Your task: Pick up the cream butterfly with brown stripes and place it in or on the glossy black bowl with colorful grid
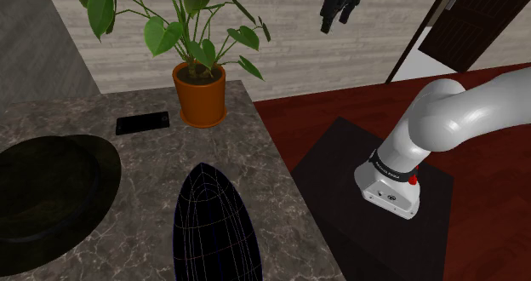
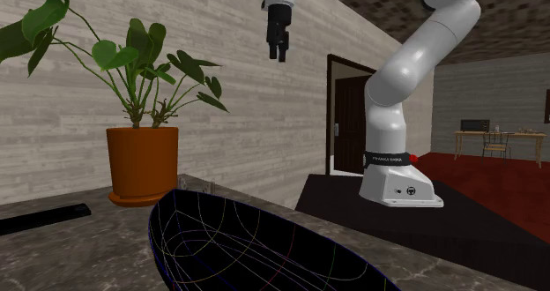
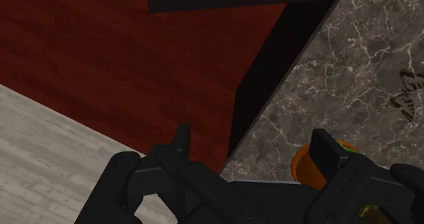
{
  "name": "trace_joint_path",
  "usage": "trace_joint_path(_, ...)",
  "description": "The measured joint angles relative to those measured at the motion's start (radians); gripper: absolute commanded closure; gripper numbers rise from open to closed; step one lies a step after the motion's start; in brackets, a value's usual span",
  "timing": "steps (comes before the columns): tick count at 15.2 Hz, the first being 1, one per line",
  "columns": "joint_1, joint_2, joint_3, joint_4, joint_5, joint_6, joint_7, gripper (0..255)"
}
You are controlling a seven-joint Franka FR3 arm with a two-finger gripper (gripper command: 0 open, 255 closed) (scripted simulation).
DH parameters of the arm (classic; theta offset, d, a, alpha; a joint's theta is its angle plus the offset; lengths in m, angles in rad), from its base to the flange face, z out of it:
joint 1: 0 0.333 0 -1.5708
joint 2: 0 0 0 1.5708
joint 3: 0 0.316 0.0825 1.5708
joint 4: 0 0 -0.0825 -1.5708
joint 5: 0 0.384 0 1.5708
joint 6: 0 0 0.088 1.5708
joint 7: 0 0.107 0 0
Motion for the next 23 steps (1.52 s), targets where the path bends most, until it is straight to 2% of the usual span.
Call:
trace_joint_path(4, 0.013, 0.024, 0.021, -0.029, 0.027, 0.046, 0.032, 0)
trace_joint_path(11, 0.055, 0.119, 0.082, -0.137, 0.107, 0.234, 0.122, 0)
trace_joint_path(17, 0.091, 0.265, 0.138, -0.173, 0.171, 0.411, 0.191, 0)
trace_joint_path(23, 0.131, 0.444, 0.206, -0.162, 0.225, 0.581, 0.27, 0)
